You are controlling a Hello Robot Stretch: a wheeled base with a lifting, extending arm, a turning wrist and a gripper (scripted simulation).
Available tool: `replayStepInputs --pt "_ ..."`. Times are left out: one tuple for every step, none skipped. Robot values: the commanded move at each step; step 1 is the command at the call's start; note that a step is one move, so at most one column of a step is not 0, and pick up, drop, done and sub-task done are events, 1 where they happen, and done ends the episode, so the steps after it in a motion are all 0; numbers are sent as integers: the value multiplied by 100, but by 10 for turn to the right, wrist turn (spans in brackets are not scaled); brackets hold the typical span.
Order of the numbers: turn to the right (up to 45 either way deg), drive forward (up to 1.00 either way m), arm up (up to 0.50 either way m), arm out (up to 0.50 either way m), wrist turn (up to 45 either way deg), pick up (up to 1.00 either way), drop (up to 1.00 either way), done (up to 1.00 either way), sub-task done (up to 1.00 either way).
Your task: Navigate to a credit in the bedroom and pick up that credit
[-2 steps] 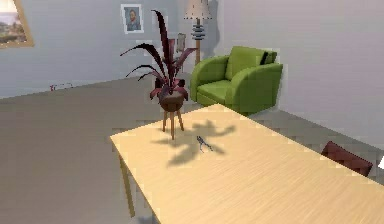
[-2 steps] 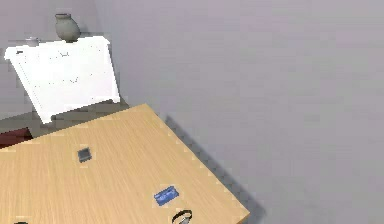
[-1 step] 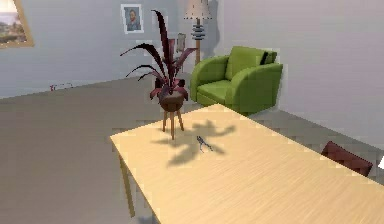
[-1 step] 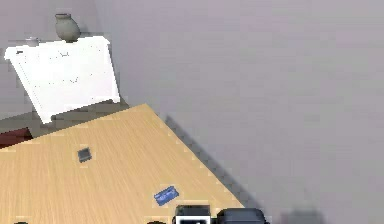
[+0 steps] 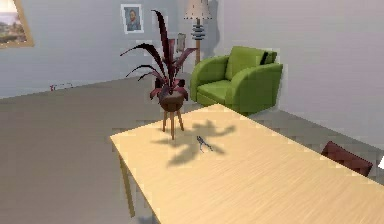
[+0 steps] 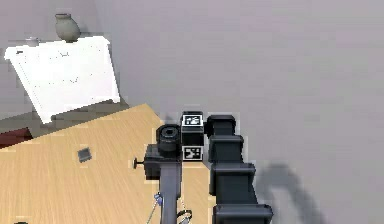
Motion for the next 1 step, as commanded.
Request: replayStepInputs --pt "0 0 0 0 450 0 0 0 0"
